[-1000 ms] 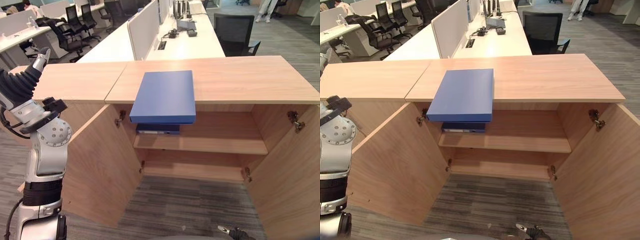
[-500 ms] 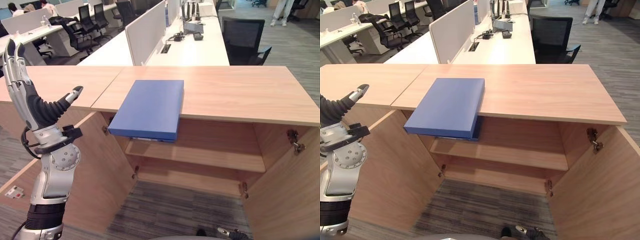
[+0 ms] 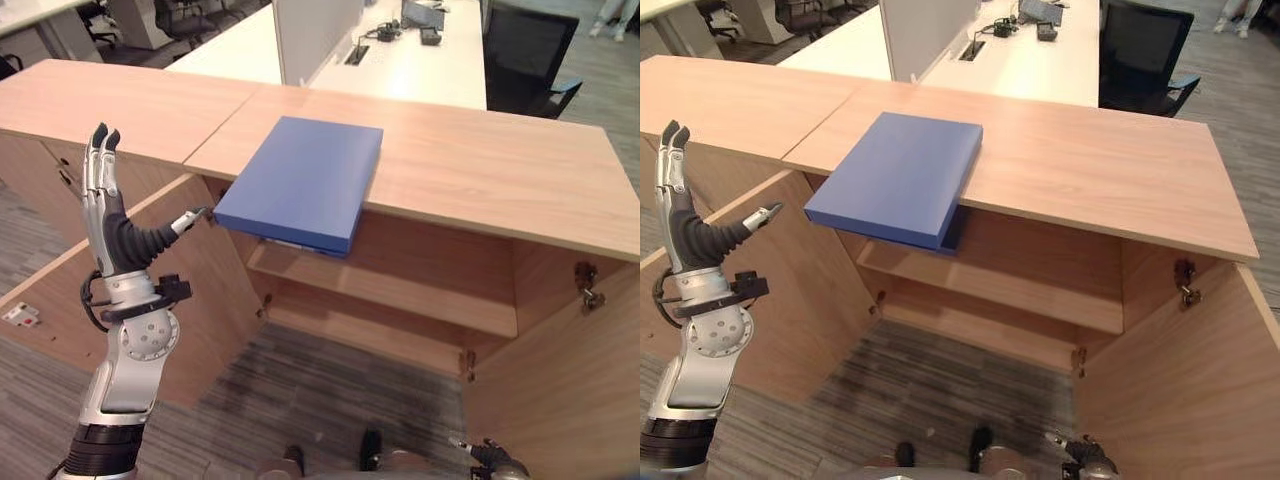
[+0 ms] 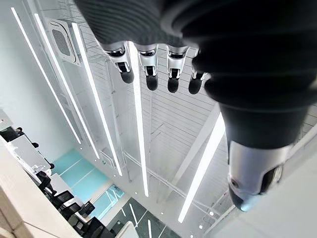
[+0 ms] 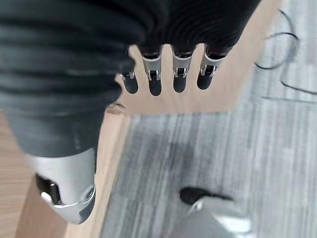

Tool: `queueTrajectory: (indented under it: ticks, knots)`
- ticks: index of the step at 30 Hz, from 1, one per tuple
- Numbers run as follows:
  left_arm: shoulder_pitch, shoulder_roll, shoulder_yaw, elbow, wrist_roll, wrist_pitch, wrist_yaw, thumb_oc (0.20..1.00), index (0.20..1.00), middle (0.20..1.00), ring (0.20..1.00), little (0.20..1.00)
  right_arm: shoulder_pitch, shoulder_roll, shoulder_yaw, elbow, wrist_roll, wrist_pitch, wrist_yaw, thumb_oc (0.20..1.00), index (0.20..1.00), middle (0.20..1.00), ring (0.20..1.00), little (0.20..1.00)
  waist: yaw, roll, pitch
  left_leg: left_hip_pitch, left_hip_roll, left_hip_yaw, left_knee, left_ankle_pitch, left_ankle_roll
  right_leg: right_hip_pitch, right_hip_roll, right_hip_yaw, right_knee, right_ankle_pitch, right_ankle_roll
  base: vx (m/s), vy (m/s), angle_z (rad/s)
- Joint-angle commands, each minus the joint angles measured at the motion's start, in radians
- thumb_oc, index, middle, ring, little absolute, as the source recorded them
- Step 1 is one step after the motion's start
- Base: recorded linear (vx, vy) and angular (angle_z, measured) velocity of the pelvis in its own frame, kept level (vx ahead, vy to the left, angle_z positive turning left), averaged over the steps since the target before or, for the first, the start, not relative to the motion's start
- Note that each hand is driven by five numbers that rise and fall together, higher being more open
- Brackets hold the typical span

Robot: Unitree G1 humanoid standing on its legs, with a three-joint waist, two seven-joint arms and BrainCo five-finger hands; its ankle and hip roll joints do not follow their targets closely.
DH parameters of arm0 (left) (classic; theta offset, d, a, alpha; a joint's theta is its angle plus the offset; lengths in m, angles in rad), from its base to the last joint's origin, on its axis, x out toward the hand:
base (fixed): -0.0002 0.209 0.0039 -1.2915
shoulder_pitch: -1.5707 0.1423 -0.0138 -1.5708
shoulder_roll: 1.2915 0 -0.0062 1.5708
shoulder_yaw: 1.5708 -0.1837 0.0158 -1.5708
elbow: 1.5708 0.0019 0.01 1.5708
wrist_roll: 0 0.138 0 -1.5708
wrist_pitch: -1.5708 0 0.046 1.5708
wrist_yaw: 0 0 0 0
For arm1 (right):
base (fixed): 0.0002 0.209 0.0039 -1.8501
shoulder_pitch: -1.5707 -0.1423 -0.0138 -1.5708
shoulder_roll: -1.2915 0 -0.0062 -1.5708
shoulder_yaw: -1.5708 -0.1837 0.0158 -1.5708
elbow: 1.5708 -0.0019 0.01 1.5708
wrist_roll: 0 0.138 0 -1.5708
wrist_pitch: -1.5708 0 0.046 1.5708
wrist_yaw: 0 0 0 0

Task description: Put the empty folder in the office cabinet

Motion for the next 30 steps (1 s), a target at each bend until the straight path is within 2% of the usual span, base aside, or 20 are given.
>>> queueTrajectory:
  ticks: [1,8,13,21,23,24,30]
  knots:
    - [0.014,0.049,0.054,-0.086,0.030,-0.038,-0.005,1.000,1.000,1.000,1.000,1.000,-0.034,0.020,0.046,0.034,-0.024,-0.018,0.011,1.000,1.000,1.000,1.000,1.000,0.014,-0.026,-0.053,-0.010,-0.016,-0.005,-0.011,0.020,0.000,0.145,-0.020,0.004,-0.156,0.036,0.068,0.04,0.039,-0.02]
    - [0.157,0.068,0.128,-0.115,0.020,-0.056,-0.034,1.000,1.000,1.000,1.000,1.000,-0.022,0.034,0.057,0.018,-0.042,-0.018,0.021,1.000,1.000,1.000,1.000,1.000,0.037,-0.029,-0.042,0.006,-0.018,-0.013,-0.020,0.011,0.006,0.159,-0.020,0.004,-0.178,0.041,0.073,0.01,0.012,0.03]
    - [0.190,0.093,0.102,-0.124,0.024,-0.074,-0.072,1.000,1.000,1.000,1.000,1.000,-0.023,0.037,0.063,0.023,-0.048,-0.018,0.019,1.000,1.000,1.000,1.000,1.000,0.038,-0.031,-0.042,0.009,-0.015,-0.020,-0.022,0.006,0.006,0.164,-0.016,0.004,-0.192,0.045,0.074,0.00,0.000,0.00]
    - [0.108,0.191,-0.095,-0.087,0.063,-0.108,-0.167,1.000,1.000,1.000,1.000,1.000,-0.035,0.029,0.083,0.019,-0.049,-0.022,0.018,1.000,1.000,1.000,1.000,1.000,0.018,-0.032,-0.045,0.017,-0.011,-0.016,-0.022,0.002,0.004,0.166,-0.015,0.011,-0.187,0.045,0.076,0.00,0.000,-0.01]
    - [0.092,0.200,-0.122,-0.077,0.070,-0.109,-0.179,1.000,1.000,1.000,1.000,1.000,-0.035,0.027,0.086,0.018,-0.051,-0.022,0.017,1.000,1.000,1.000,1.000,1.000,0.015,-0.031,-0.046,0.019,-0.011,-0.015,-0.022,0.001,0.004,0.166,-0.015,0.012,-0.186,0.045,0.076,0.00,0.000,0.00]
    - [0.048,0.212,-0.186,-0.049,0.086,-0.113,-0.198,1.000,1.000,1.000,1.000,1.000,-0.039,0.023,0.093,0.017,-0.055,-0.021,0.016,1.000,1.000,1.000,1.000,1.000,0.009,-0.031,-0.050,0.024,-0.011,-0.012,-0.022,-0.001,0.004,0.167,-0.014,0.015,-0.186,0.044,0.077,0.00,0.000,0.00]
    - [-0.057,0.242,-0.322,0.036,0.170,-0.110,-0.227,1.000,1.000,1.000,1.000,1.000,-0.046,0.028,0.110,0.008,-0.057,-0.023,0.016,1.000,1.000,1.000,1.000,1.000,-0.010,-0.031,-0.064,0.032,-0.010,-0.002,-0.022,-0.009,0.005,0.168,-0.014,0.026,-0.184,0.044,0.078,0.00,0.004,-0.07]
